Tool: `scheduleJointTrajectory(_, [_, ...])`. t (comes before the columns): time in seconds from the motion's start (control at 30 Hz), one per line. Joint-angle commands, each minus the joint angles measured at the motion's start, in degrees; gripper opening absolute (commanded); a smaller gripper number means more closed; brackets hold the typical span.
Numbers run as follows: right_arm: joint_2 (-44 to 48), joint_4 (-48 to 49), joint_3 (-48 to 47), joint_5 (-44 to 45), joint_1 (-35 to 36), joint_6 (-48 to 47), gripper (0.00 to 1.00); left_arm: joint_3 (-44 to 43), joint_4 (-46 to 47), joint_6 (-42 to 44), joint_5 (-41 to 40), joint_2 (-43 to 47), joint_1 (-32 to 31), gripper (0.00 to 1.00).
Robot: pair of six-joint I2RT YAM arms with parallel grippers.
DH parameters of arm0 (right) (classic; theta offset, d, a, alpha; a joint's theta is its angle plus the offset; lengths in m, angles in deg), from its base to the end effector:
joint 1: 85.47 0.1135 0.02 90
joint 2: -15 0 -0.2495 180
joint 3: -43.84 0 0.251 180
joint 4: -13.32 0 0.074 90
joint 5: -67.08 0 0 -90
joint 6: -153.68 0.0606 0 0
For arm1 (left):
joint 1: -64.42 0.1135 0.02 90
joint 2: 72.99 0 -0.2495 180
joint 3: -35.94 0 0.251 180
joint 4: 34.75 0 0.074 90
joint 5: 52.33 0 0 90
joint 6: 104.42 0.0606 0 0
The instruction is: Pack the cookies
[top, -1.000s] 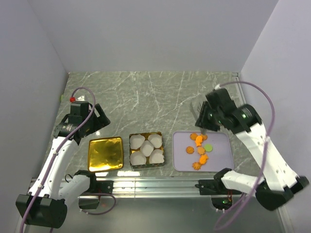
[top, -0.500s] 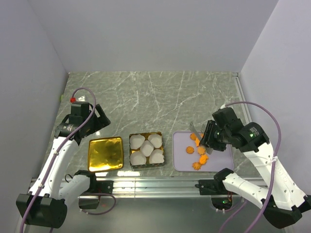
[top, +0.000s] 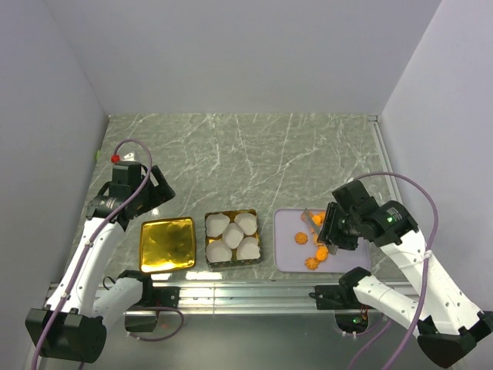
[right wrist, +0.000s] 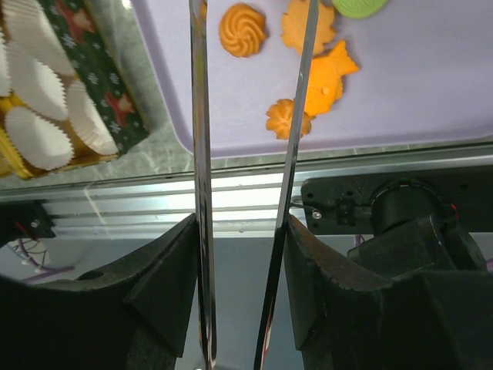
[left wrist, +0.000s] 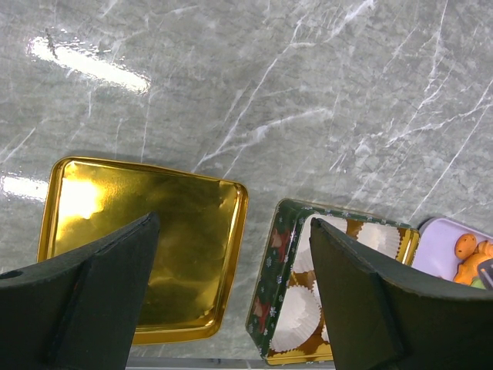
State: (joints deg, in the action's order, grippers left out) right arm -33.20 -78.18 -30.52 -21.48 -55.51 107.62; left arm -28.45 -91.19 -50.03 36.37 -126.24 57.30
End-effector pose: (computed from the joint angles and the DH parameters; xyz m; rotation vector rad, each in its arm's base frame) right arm 0.1178 0.0662 0.2878 0.3438 2.7419 0.3353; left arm 0.2102 -0.0249 0.2662 -0.5980 2.3103 -0.3322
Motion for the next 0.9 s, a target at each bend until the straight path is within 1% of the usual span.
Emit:
scheduleJointTrajectory(0.0, [1.2, -1.8, 1.5, 0.7, -0.2, 0.9, 0.53, 0.2, 2.0, -0.2, 0.1, 1.2, -0.4, 0.85])
scheduleJointTrajectory(0.13, [1.4, -0.8, 3.7, 1.2, -0.2, 1.3, 0.53, 0.2, 2.1, -0.3, 0.0, 1.7, -0.4, 0.85])
scheduleJointTrajectory(0.27, [0.9, 2.2, 5.7, 0.5, -0.2, 1.9, 0.52, 0.2, 2.2, -0.3, 0.1, 1.9, -0.4, 0.85])
scheduleJointTrajectory(0.5, [-0.3, 5.0, 7.0, 0.6, -0.2, 2.4, 0.48, 0.2, 2.1, -0.4, -0.1, 2.0, -0.4, 0.85])
scheduleJointTrajectory(0.67, [-1.1, 5.6, 6.8, 1.0, -0.2, 2.0, 0.42, 0.3, 2.0, -0.5, -0.4, 1.8, -0.5, 0.85])
scheduleJointTrajectory(0.77, [-1.2, 5.9, 6.9, 1.1, -0.2, 2.0, 0.37, 0.2, 2.0, -0.5, -0.5, 1.9, -0.5, 0.85])
scheduleJointTrajectory(0.8, [-1.3, 5.9, 6.8, 1.0, -0.2, 2.0, 0.34, 0.3, 2.0, -0.5, -0.5, 1.9, -0.5, 0.85])
scheduleJointTrajectory(0.87, [-1.3, 5.3, 6.3, 0.9, -0.2, 1.8, 0.32, 0.3, 1.9, -0.6, -0.5, 1.8, -0.5, 0.85])
